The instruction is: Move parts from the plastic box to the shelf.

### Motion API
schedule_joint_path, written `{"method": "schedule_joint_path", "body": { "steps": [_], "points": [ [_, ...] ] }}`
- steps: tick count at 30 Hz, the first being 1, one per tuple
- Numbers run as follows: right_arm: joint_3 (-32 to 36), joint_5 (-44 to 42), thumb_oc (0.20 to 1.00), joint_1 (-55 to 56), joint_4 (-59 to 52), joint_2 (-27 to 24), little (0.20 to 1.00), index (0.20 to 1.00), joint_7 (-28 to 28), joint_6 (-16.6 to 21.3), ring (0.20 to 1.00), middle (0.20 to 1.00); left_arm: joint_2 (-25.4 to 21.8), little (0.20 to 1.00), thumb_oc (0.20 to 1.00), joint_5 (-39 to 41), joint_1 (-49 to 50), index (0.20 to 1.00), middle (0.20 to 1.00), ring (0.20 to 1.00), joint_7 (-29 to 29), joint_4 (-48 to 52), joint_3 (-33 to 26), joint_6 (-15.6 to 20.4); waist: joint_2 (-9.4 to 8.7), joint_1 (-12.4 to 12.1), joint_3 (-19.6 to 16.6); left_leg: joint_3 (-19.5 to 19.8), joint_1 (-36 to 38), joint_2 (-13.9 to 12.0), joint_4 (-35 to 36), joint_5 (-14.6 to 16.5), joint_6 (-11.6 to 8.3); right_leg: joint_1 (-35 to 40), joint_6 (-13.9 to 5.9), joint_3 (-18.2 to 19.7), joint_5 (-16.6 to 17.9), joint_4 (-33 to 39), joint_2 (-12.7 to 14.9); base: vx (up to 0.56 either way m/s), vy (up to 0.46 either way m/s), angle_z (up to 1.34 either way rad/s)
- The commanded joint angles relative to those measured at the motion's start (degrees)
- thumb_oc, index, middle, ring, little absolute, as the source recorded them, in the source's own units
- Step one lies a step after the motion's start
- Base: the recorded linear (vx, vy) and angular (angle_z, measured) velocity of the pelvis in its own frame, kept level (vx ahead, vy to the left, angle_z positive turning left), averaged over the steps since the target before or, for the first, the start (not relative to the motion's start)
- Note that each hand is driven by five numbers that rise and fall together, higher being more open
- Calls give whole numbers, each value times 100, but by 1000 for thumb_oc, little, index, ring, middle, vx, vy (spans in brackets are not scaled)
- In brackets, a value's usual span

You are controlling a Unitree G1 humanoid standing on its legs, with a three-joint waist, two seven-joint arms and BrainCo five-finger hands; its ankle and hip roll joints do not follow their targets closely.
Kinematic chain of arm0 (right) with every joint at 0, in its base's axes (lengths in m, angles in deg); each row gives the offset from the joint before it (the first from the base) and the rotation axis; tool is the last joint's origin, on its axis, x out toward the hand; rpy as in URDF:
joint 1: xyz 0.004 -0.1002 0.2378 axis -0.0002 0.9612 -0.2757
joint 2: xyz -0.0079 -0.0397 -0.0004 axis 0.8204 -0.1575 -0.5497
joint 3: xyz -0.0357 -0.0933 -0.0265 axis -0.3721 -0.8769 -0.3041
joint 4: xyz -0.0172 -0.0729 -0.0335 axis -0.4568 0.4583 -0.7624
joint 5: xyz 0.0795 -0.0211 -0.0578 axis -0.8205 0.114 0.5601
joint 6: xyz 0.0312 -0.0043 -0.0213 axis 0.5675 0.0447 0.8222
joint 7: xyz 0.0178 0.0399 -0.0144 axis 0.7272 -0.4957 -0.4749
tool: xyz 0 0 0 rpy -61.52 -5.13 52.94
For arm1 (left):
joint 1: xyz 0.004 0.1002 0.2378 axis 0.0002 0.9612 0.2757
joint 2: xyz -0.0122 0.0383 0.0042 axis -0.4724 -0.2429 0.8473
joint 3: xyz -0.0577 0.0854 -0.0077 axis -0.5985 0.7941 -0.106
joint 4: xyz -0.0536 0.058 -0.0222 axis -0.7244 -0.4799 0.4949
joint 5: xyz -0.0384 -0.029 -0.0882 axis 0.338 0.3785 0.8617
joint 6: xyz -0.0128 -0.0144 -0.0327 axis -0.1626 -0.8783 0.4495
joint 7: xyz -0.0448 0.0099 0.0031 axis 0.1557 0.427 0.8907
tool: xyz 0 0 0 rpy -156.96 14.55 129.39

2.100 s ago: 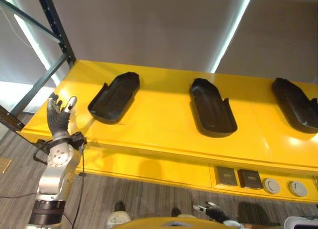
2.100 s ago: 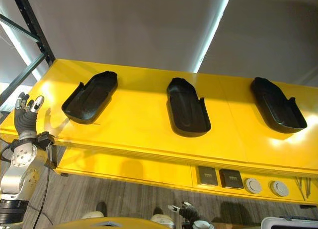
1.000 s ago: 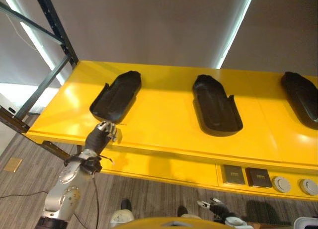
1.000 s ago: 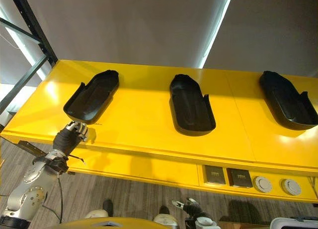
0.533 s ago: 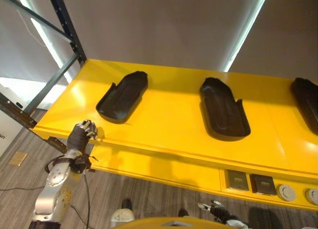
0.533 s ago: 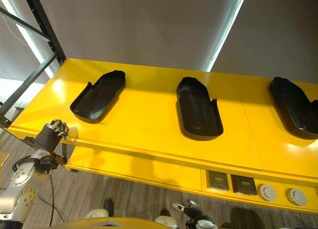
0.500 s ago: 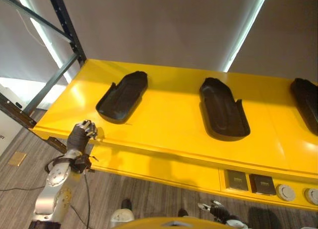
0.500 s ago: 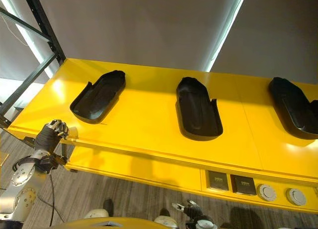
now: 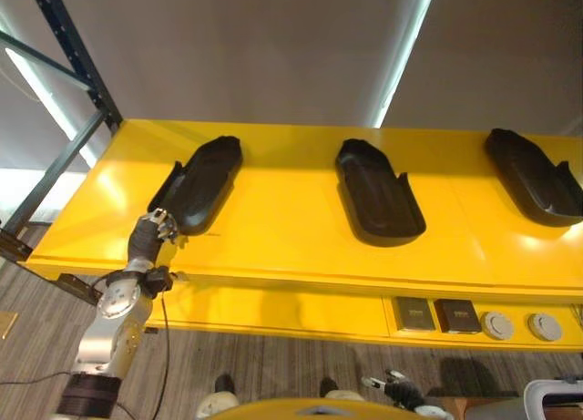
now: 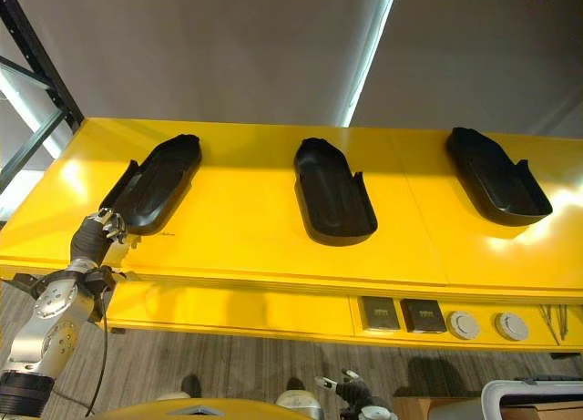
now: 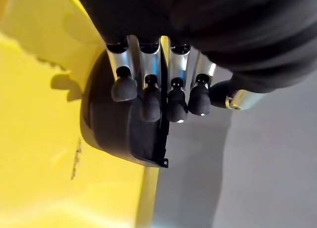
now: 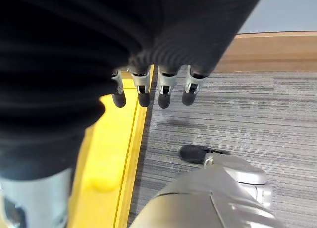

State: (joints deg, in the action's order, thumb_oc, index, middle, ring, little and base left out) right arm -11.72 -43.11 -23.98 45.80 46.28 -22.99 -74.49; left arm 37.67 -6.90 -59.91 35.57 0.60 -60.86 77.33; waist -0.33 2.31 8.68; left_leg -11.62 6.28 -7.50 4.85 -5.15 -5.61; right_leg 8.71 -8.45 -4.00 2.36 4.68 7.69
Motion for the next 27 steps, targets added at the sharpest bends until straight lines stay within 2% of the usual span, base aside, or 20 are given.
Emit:
{"method": "schedule_joint_path", "body": {
  "steps": [1, 12, 17, 27],
  "points": [
    [-157, 193, 1000, -211, 38, -146, 1000, 1000, -114, 94, 1000, 1000, -136, 200, 200, -139, -463, 200, 200, 200, -71, -130, -76, 441, -96, -89, 119, -140, 103, -334, -506, 609, 32, -330, -249, -209, -56, -262, 235, 10, -3, -9],
    [-145, 257, 1000, -160, -82, -156, 1000, 1000, -178, 35, 1000, 1000, -96, 200, 200, -258, -434, 200, 200, 200, -71, -215, -74, 297, -106, -65, 163, -134, 81, -353, -597, 621, 35, -327, -243, -171, -72, -307, 236, 1, 0, 0],
    [-123, 273, 1000, -143, -141, -176, 1000, 1000, -188, 1, 1000, 1000, -125, 200, 200, -332, -395, 200, 200, 200, -164, -279, -52, 115, -100, -62, 179, -126, 71, -355, -613, 621, 33, -333, -253, -168, -74, -319, 236, 0, 0, 0],
    [-230, 353, 1000, -129, -162, -265, 1000, 1000, -286, -45, 1000, 1000, -192, 200, 200, -442, -762, 200, 200, 200, -426, -1283, 83, 212, -110, 98, 194, -214, 102, -386, -651, 604, 30, -365, -267, -84, -79, -373, 225, 9, -1, -1]
  ]
}}
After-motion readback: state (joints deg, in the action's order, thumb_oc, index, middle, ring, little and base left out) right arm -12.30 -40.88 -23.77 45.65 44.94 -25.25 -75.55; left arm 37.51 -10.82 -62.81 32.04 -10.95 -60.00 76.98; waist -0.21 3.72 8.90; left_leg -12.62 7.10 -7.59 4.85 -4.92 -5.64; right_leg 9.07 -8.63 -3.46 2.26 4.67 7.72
